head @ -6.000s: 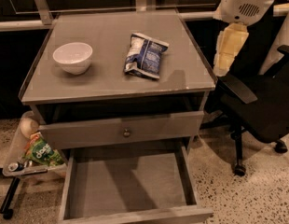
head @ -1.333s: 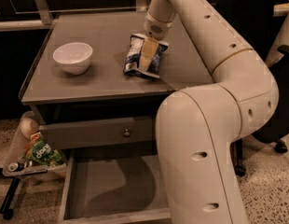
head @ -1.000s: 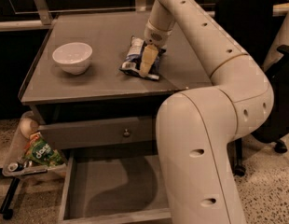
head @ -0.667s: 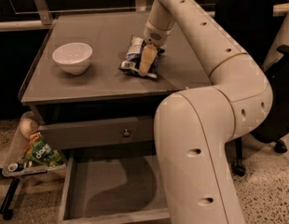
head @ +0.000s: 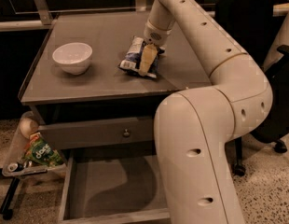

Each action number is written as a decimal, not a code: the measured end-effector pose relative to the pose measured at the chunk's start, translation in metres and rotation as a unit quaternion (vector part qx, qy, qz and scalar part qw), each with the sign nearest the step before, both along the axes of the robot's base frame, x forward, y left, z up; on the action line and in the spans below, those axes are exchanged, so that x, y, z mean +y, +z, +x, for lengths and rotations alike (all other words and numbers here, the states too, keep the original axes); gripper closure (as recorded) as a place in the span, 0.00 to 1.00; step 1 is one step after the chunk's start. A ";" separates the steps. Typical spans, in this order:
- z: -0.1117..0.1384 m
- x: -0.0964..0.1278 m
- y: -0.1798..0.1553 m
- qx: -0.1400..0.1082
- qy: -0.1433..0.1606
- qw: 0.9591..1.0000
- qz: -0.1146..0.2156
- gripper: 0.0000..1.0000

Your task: Place blue chip bag into middle drawer

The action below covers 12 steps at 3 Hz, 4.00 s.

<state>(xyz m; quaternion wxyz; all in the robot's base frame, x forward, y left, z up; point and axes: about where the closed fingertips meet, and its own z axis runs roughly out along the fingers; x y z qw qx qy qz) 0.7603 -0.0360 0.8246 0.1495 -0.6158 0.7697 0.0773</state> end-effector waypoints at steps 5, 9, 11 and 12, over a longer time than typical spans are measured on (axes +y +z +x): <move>-0.060 -0.029 0.063 -0.040 -0.032 0.999 -0.017 1.00; -0.186 -0.055 0.065 0.006 -0.112 0.993 -0.031 1.00; -0.242 -0.046 0.018 0.064 -0.152 0.986 0.016 1.00; -0.278 -0.038 -0.052 0.126 -0.184 0.974 0.045 1.00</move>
Offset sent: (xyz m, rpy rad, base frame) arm -0.0568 -0.0276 0.0792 -0.0172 -0.0880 -0.0658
